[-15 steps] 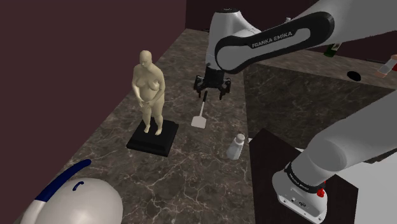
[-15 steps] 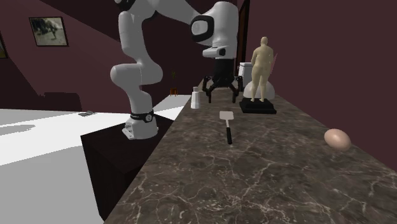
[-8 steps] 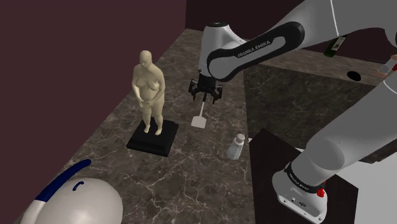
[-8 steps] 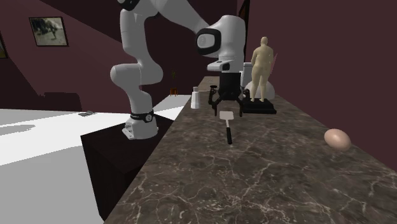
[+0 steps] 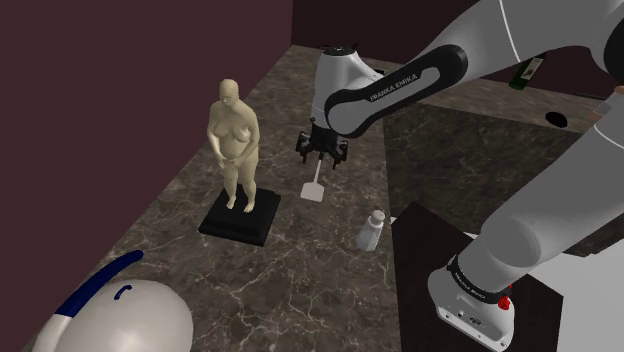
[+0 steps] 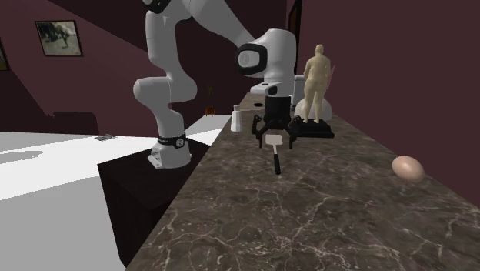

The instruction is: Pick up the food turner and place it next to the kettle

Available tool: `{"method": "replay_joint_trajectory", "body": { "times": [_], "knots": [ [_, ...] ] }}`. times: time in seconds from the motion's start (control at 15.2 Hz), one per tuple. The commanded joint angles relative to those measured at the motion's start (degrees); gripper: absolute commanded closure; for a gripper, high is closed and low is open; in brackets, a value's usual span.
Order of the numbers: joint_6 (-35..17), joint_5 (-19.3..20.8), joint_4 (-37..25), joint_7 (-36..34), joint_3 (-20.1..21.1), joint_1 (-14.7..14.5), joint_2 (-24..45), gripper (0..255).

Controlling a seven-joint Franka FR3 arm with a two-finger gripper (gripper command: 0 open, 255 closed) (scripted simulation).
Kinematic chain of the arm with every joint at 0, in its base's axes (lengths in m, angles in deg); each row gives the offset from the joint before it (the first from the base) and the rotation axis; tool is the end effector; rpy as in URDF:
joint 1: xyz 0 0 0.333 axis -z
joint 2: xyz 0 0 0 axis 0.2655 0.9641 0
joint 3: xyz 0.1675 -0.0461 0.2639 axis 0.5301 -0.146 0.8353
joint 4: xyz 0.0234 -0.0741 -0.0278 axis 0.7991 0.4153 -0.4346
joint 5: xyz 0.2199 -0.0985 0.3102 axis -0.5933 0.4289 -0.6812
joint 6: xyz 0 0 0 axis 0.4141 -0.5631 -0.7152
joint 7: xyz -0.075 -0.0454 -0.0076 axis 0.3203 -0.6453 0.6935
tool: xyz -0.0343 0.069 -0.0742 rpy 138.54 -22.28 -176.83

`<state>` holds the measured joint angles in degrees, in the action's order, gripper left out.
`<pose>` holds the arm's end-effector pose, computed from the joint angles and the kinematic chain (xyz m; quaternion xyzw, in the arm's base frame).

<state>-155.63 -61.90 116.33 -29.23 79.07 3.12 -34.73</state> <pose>0.4951 0.0716 0.3388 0.8794 -0.4749 0.0293 0.0157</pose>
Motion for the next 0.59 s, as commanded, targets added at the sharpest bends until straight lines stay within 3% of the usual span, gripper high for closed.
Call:
{"method": "replay_joint_trajectory", "body": {
  "times": [0.0, 0.13, 0.2, 0.53],
  "knots": [
    [0.0, 0.0, 0.0, 0.0, 0.0, 0.0, 0.0, 0],
    [0.0, 0.0, 0.0, 0.0, 0.0, 0.0, 0.0, 0],
    [0.0, 0.0, 0.0, 0.0, 0.0, 0.0, 0.0, 255],
    [0.0, 0.0, 0.0, 0.0, 0.0, 0.0, 0.0, 255]
  ]
}}
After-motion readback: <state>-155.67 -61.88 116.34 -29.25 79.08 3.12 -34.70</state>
